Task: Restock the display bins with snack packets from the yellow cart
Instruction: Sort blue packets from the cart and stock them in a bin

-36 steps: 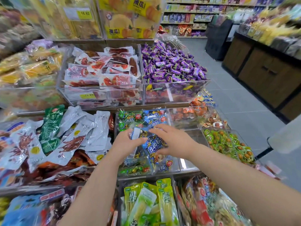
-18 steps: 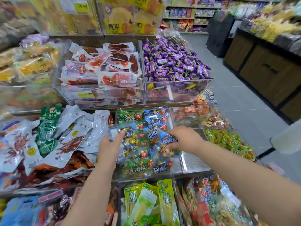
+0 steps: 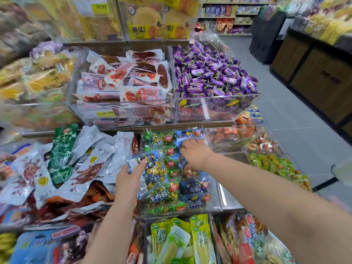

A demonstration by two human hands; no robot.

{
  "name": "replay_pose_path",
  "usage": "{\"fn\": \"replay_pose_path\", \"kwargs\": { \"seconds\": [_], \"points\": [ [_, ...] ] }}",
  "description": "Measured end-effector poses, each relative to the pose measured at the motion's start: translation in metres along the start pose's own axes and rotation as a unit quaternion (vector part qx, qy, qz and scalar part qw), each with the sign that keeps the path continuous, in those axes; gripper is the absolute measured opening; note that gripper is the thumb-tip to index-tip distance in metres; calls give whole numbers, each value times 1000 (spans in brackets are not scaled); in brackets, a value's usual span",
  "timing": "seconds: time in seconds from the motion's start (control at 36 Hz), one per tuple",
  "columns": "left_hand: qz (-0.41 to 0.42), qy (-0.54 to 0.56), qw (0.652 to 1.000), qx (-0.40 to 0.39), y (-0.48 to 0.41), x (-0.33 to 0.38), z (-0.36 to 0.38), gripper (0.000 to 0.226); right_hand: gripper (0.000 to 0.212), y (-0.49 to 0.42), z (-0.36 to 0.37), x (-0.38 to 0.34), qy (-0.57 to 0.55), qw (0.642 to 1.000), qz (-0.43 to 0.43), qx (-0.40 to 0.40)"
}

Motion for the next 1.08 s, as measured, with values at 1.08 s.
{"fn": "replay_pose_path", "kwargs": {
  "seconds": [1.08],
  "points": [
    [-30, -3, 999, -37, -10, -16, 14, 84, 122, -4, 37, 8, -7, 1000, 18, 7]
  ]
}}
Point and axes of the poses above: each hand's wrist, its own y-axis away from the middle knuckle, its own z-axis out of the palm, x = y × z, the point moved 7 cm from there along -y, towards the middle knuckle, and after that the axes turned 2 degrees about y, right-handed, at the moved point
